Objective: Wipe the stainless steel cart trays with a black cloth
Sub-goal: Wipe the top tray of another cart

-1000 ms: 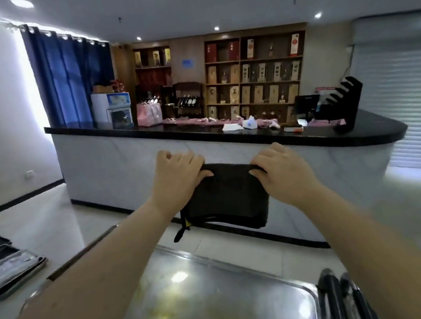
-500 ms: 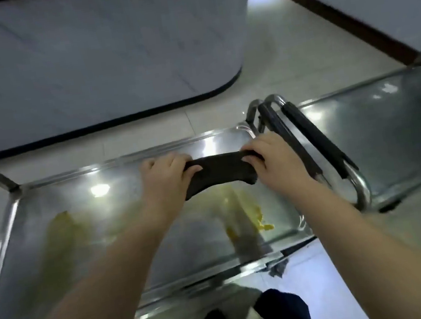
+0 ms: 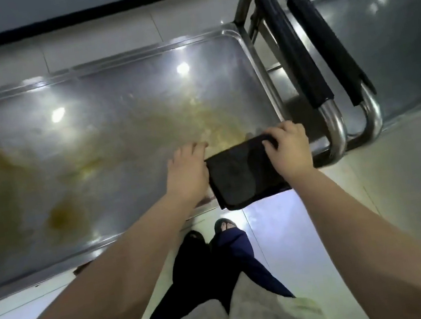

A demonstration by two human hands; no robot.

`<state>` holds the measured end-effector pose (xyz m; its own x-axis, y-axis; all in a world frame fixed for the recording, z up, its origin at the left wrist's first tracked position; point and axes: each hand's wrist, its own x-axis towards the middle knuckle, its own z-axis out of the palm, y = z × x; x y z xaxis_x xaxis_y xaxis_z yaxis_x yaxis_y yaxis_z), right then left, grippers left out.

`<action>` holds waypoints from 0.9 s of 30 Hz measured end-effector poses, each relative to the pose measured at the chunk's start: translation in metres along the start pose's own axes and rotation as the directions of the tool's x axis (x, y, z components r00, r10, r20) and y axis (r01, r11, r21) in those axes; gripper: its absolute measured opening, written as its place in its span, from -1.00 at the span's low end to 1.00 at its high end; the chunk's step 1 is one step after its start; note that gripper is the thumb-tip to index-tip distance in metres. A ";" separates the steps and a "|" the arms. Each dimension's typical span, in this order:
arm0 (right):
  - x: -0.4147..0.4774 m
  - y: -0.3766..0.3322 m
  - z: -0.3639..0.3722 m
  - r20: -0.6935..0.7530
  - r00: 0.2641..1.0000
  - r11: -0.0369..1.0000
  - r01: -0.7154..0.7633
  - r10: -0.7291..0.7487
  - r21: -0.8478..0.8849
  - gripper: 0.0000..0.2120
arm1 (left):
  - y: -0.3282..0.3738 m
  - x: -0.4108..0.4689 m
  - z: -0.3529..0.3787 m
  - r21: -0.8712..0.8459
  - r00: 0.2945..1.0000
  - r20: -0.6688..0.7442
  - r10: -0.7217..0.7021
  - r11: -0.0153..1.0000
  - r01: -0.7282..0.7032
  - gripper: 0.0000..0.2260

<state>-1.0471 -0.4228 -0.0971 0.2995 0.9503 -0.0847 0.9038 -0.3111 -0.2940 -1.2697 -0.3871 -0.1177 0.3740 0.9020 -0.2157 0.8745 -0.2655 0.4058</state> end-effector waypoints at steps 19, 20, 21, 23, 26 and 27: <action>0.135 -0.057 0.098 0.266 0.949 0.936 0.239 -0.169 -0.257 -0.35 | -0.099 0.072 0.024 0.235 0.986 -0.109 -0.129 0.960 0.152 -0.49; 0.153 -0.066 0.101 0.262 0.953 0.938 0.222 -0.151 -0.265 -0.34 | -0.100 0.072 0.025 0.232 0.985 -0.116 -0.131 0.960 0.155 -0.50; 0.164 -0.072 0.103 0.259 0.956 0.938 0.212 -0.140 -0.273 -0.33 | -0.101 0.073 0.025 0.228 0.983 -0.121 -0.136 0.960 0.160 -0.50; 0.165 -0.075 0.104 0.253 0.956 0.936 0.221 -0.152 -0.275 -0.33 | -0.101 0.074 0.025 0.219 0.982 -0.123 -0.146 0.961 0.170 -0.50; 0.115 -0.058 0.097 0.271 0.935 0.928 0.295 -0.231 -0.228 -0.33 | -0.099 0.074 0.028 0.205 0.981 -0.120 -0.155 0.963 0.177 -0.49; 0.087 -0.049 0.095 0.267 0.931 0.924 0.312 -0.251 -0.220 -0.34 | -0.099 0.074 0.029 0.204 0.980 -0.125 -0.154 0.963 0.178 -0.49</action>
<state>-1.0947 -0.3233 -0.1809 -0.0294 0.9653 -0.2595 0.9960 0.0065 -0.0888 -1.3196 -0.3041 -0.1995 0.1929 0.9676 -0.1627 0.9713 -0.1648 0.1714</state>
